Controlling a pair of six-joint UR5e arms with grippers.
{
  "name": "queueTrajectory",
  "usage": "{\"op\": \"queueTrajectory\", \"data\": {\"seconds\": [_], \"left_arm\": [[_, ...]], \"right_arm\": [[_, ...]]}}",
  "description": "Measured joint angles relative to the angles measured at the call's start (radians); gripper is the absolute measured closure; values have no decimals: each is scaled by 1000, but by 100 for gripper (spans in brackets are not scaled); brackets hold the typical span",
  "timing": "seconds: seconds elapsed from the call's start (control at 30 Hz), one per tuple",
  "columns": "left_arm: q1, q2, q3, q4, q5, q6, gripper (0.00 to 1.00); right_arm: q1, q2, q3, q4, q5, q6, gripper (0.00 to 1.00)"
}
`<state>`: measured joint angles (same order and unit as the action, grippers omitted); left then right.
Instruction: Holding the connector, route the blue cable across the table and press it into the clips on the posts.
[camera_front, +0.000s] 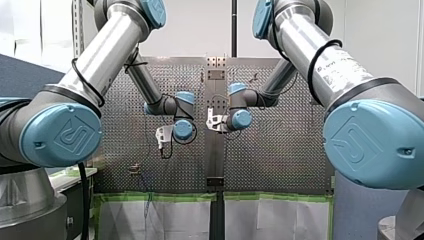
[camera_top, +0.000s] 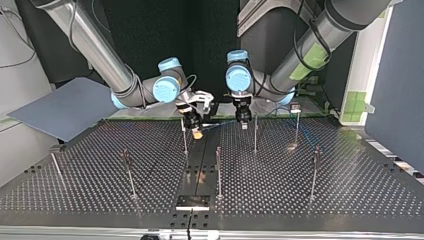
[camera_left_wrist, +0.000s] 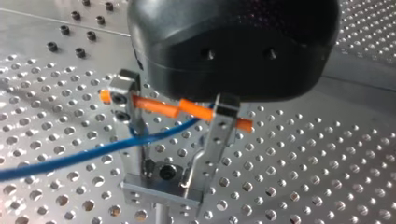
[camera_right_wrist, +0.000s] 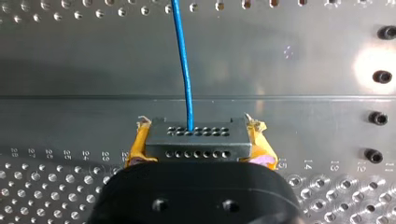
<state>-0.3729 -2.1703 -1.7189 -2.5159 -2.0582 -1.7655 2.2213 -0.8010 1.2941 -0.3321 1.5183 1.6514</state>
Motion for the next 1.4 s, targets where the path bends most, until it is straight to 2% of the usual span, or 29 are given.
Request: {"op": "queueTrajectory", "data": {"seconds": [0.13,0.33,0.57,0.77,1.17,1.4], "left_arm": [[-1,5,0,-11,-2,-5,98],[-5,38,-4,-54,-4,-25,98],[-8,91,-33,-101,-3,-62,98],[-9,138,-58,-127,1,-66,98],[-15,239,-65,-165,30,-28,98],[-18,300,-65,-187,39,-17,98]], "right_arm": [[2,-1,0,8,-1,0,100],[2,-13,0,48,-1,-2,100],[4,-57,0,91,0,1,100],[11,-97,3,113,1,2,100],[3,-191,89,119,10,-5,100],[7,-249,146,119,19,-9,100]]}}
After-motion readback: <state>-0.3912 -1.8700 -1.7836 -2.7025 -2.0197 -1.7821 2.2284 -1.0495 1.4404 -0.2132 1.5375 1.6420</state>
